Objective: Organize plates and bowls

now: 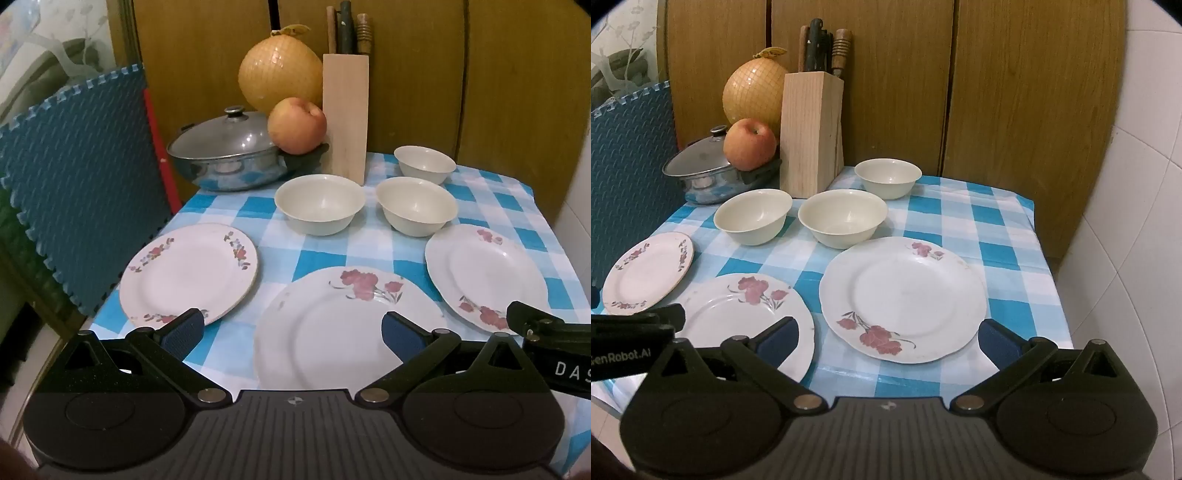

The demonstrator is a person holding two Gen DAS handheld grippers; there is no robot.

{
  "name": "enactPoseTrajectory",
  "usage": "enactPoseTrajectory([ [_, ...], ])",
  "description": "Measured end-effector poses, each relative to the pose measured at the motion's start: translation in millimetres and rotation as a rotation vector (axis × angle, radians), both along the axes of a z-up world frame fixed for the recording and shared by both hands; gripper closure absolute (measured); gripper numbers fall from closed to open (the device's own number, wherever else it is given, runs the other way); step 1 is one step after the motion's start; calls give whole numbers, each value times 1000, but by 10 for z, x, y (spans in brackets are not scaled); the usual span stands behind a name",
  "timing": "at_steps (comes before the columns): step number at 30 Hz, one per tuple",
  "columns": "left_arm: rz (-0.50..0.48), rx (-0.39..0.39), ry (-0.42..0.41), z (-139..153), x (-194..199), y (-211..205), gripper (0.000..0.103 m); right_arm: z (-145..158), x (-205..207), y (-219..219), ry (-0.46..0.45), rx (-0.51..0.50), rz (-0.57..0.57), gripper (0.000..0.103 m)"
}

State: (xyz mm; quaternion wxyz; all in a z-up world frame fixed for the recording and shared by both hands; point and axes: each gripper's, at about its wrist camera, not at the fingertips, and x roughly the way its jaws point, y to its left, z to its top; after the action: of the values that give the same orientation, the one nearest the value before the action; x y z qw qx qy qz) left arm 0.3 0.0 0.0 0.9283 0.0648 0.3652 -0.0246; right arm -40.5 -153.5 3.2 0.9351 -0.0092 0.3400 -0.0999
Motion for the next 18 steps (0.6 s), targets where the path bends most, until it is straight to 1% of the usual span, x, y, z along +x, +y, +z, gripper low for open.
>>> enactPoseTrajectory([
  [5,0,5,-1,0,0,1,0,10,-2,3,-1,5,1,4],
  [7,-1,6,-2,-71,9,30,0,13,-4,6,-1,5,0,4],
  [10,-2,12,1,-33,8,13,0,20,-5,12,-2,1,1,4],
  [18,-1,25,10,-52,-10,12,0,5,0,14,-1,-8,7,4],
])
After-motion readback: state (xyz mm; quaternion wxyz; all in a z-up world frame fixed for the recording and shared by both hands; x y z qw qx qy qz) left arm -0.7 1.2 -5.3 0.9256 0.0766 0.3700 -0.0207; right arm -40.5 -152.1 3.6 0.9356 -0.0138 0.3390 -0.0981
